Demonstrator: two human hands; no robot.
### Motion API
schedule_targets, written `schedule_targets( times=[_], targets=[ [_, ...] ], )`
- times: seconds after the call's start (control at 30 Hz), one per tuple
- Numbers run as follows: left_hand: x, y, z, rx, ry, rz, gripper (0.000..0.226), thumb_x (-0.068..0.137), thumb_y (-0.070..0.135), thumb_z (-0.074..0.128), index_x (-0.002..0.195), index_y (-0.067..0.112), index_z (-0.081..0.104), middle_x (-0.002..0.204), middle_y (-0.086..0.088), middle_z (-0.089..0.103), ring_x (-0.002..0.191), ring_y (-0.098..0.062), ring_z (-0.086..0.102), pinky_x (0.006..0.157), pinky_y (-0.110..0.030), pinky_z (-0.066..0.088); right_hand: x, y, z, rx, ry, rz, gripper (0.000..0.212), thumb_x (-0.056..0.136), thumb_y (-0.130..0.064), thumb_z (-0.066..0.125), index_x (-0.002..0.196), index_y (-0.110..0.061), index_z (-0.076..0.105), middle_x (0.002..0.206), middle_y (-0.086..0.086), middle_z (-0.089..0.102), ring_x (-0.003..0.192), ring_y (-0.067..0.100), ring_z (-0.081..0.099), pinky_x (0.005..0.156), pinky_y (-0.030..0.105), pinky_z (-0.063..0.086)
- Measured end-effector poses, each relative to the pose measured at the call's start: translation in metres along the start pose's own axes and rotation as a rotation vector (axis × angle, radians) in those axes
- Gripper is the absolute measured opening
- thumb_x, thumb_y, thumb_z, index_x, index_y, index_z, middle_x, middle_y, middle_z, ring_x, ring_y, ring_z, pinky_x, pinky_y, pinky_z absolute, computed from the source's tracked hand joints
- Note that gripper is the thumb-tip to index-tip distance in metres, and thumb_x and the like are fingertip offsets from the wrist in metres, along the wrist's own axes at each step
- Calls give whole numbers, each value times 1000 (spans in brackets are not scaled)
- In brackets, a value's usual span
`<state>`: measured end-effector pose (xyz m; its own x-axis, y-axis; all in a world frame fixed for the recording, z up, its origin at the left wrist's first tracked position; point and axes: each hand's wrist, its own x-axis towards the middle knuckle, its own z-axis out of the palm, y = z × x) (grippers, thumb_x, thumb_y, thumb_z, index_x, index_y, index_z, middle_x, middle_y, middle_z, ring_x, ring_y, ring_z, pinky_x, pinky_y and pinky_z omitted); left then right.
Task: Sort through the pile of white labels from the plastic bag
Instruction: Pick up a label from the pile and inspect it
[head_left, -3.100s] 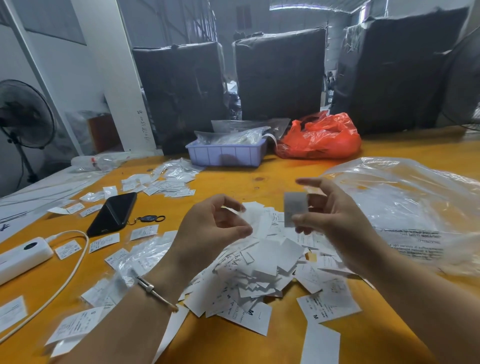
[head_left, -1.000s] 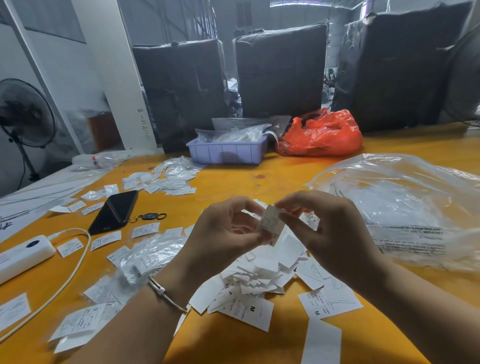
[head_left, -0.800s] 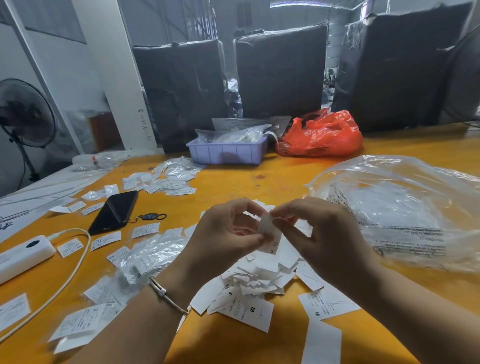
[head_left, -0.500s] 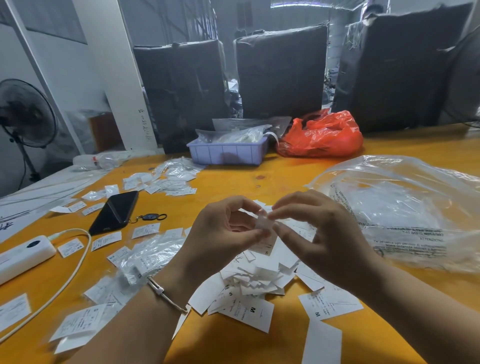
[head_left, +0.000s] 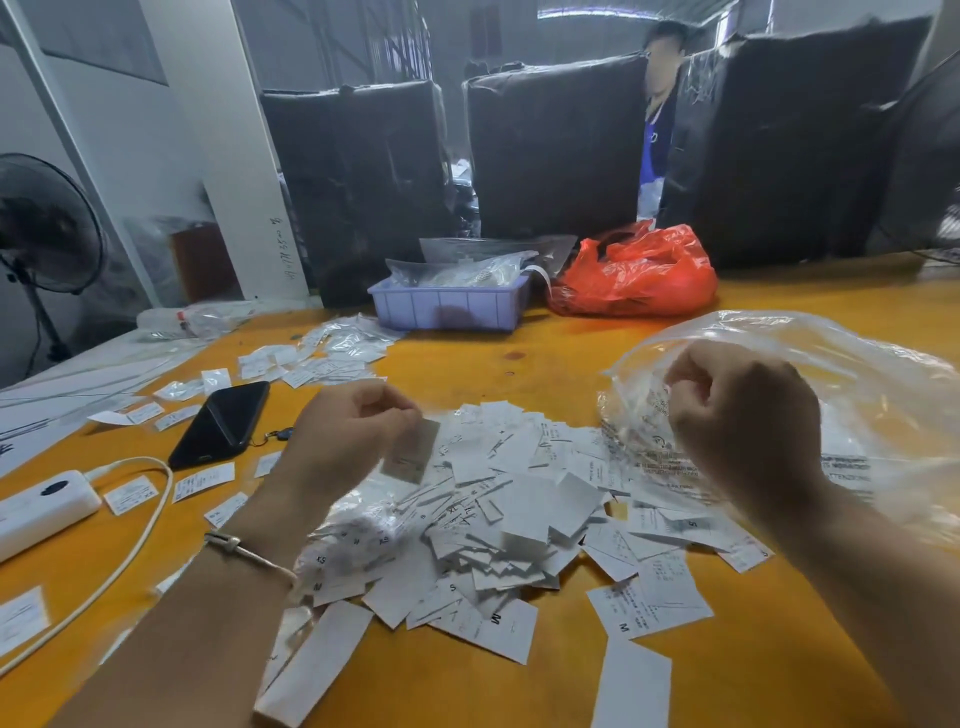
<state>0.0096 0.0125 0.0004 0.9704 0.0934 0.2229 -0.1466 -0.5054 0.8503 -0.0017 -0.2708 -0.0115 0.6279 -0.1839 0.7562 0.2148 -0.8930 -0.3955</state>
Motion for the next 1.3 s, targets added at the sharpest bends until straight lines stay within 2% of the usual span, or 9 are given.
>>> schedule_targets(
  times=[0.13, 0.27, 0.33, 0.5, 0.6, 0.87, 1.13, 1.23, 1.3],
  targets=[
    [13, -18, -19, 275, 106, -142, 19, 85, 14, 61, 71, 5, 70, 68, -17, 63, 63, -25, 51, 65, -32, 42, 6, 14, 5, -247, -153, 101, 13, 72, 1, 53, 67, -5, 63, 63, 13, 61, 58, 30, 50, 56, 29, 34],
    [16, -28, -33, 575, 70, -286, 24, 86, 21, 62, 65, 11, 71, 53, -3, 52, 50, -23, 44, 56, -25, 36, 8, 22, 8, -587, -466, 179, 35, 85, -27, 56, 116, -13, 54, 118, 10, 53, 111, 31, 46, 89, 40, 38],
    [16, -30, -36, 656, 51, -301, 23, 84, 21, 63, 65, 9, 69, 54, -2, 47, 51, -22, 39, 55, -28, 32, 10, 26, 7, -643, -569, 223, 42, 89, -33, 52, 126, -13, 47, 127, 10, 44, 122, 30, 37, 95, 41, 35],
    [14, -29, -33, 738, -60, -312, 17, 77, 14, 64, 60, 14, 61, 66, 0, 58, 55, -23, 42, 54, -31, 35, 8, 33, 5, -663, -546, 180, 6, 87, -12, 51, 82, -14, 51, 86, 2, 50, 95, 28, 50, 87, 38, 36],
    [12, -27, -29, 762, -85, -314, 8, 75, 13, 70, 71, 20, 71, 84, 1, 71, 76, -20, 65, 71, -36, 57, 9, 37, 7, -613, -495, 199, 18, 81, -2, 53, 66, -14, 53, 69, 1, 53, 75, 27, 52, 87, 38, 34],
    [11, -19, -11, 689, 154, -101, 16, 87, 28, 60, 102, 28, 65, 125, -2, 59, 123, -25, 44, 96, -45, 46, 12, 40, 11, -528, -331, 139, 14, 85, -12, 58, 77, -9, 68, 79, 8, 66, 79, 31, 57, 80, 39, 39],
    [-3, -9, 17, 478, 154, 214, 12, 86, 18, 63, 94, 26, 67, 108, 7, 57, 114, -17, 44, 85, -32, 34, 12, 40, 16, -248, -187, 178, 9, 96, -11, 46, 91, -4, 51, 90, 18, 60, 76, 31, 46, 69, 36, 32],
    [-8, -9, 26, 463, 90, 282, 12, 87, 19, 64, 94, 28, 68, 104, 13, 54, 110, -9, 41, 85, -27, 29, 13, 34, 12, -537, -415, 202, 36, 95, -38, 52, 114, -7, 50, 113, 13, 57, 104, 32, 50, 84, 40, 39],
    [-9, -9, 29, 456, 57, 302, 11, 87, 19, 64, 94, 28, 67, 104, 15, 54, 111, -7, 40, 87, -25, 29, 12, 31, 9, -685, -574, 171, 32, 94, -37, 52, 115, -13, 51, 115, 7, 53, 113, 28, 46, 89, 40, 38]
  ],
)
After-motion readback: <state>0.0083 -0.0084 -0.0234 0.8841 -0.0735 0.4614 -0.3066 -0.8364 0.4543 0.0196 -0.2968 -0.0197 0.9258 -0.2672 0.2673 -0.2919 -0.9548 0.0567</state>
